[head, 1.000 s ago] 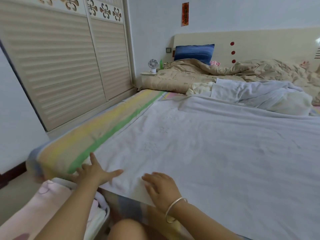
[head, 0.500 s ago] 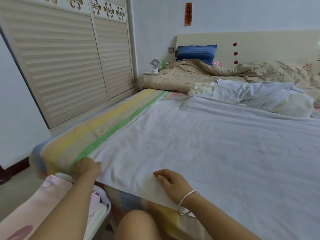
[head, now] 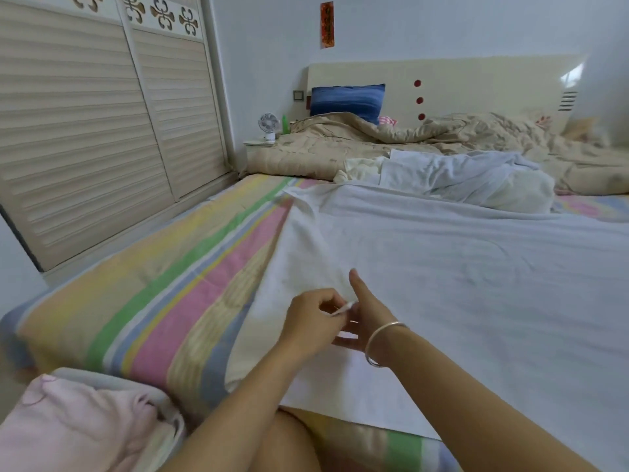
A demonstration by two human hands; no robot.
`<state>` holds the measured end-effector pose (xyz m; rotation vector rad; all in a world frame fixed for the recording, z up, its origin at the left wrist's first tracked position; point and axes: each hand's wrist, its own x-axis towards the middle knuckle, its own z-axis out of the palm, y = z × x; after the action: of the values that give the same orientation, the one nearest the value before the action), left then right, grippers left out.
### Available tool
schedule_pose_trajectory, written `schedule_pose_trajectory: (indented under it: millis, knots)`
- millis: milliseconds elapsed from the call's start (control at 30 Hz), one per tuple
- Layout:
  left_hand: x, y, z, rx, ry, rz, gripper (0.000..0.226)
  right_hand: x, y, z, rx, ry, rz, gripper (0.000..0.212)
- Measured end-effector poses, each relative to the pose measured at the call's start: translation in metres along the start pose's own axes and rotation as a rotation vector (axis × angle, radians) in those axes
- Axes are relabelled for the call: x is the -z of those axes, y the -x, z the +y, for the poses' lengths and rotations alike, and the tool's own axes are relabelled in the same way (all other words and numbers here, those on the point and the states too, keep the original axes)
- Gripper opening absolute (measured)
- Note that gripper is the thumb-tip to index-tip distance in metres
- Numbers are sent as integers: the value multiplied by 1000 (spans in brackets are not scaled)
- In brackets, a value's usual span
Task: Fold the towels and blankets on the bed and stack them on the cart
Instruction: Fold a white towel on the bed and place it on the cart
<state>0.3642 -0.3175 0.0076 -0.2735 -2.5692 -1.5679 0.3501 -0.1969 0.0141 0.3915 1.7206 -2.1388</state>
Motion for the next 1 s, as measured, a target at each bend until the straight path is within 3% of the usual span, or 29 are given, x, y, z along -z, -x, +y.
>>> schedule_pose_trajectory:
  millis: [100, 167, 233, 367, 533, 633, 733, 867, 1000]
  knots:
    - [-40, -1, 21, -55, 1, -248, 44, 55, -5, -20, -103, 168, 120, 34]
    - [-62, -15, 32, -63, -50, -424, 44, 98, -11, -26, -134, 441, 208, 27]
    - [-86, -37, 40, 24, -49, -550, 35, 150, -15, -21, -153, 563, 312, 25]
    - [-158, -100, 53, -53, -356, -295, 17, 243, -11, -22, -48, 672, 349, 26]
    - [-280, -135, 97, -279, -777, -439, 56, 341, 8, -34, 73, 939, 362, 27]
    - [-341, -145, 131, -291, -971, -494, 68, 402, 30, -41, 104, 993, 390, 32]
    - [-394, -145, 171, -306, -1242, -566, 49, 469, 65, -46, 87, 1047, 420, 32]
    - [-454, -136, 220, -303, -1436, -535, 31, 559, 113, -48, 95, 1077, 460, 34]
    - [-535, -119, 272, -320, -1329, -451, 19, 658, 172, -51, 101, 1097, 506, 37]
